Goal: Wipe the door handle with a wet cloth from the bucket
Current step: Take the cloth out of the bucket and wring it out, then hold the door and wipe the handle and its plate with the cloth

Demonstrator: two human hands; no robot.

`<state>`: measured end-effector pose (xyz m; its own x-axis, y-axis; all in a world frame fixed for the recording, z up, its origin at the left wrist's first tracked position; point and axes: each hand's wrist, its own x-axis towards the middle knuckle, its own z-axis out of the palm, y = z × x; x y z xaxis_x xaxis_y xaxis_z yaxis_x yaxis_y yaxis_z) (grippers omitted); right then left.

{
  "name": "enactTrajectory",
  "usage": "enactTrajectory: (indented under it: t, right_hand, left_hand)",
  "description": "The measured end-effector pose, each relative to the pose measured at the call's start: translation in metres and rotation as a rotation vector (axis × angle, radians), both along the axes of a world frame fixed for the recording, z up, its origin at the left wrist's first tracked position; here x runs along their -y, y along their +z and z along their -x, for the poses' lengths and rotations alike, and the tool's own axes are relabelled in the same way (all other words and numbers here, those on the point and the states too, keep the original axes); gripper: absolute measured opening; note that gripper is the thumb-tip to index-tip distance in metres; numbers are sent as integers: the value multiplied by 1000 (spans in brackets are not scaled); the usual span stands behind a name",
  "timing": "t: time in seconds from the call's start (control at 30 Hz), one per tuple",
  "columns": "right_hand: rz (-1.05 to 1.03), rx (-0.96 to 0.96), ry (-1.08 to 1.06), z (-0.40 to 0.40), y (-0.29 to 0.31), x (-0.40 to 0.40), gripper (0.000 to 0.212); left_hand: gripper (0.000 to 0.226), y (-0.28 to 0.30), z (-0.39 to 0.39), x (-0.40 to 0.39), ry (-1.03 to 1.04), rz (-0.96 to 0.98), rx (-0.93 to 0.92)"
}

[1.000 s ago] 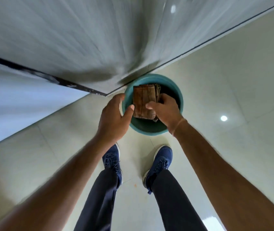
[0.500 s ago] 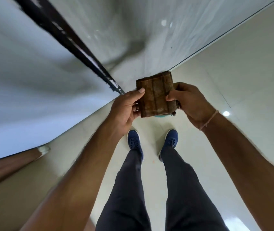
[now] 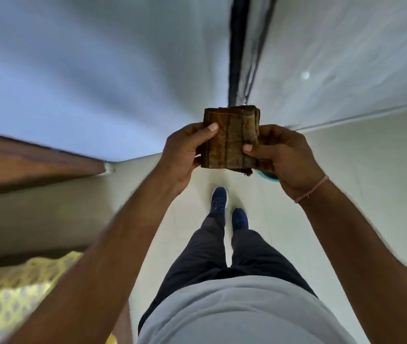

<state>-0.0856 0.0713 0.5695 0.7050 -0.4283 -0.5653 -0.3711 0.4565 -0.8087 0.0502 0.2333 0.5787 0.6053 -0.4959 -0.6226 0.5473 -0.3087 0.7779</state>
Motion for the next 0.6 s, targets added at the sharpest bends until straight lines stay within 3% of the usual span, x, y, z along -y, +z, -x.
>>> enactTrajectory:
  t: [0.23,0.43,0.6]
  right_hand:
    - [-31,131,293,-49,32,-83,10]
    - [-108,216,527,-102,64,-175,32]
    - [-157,226,691,-145,78,-261,32]
  left_hand:
    - [27,31,17,-119,388,21,62]
    - [26,62,22,-221,700,62,142]
    - [13,75,7,-305,860,98,189]
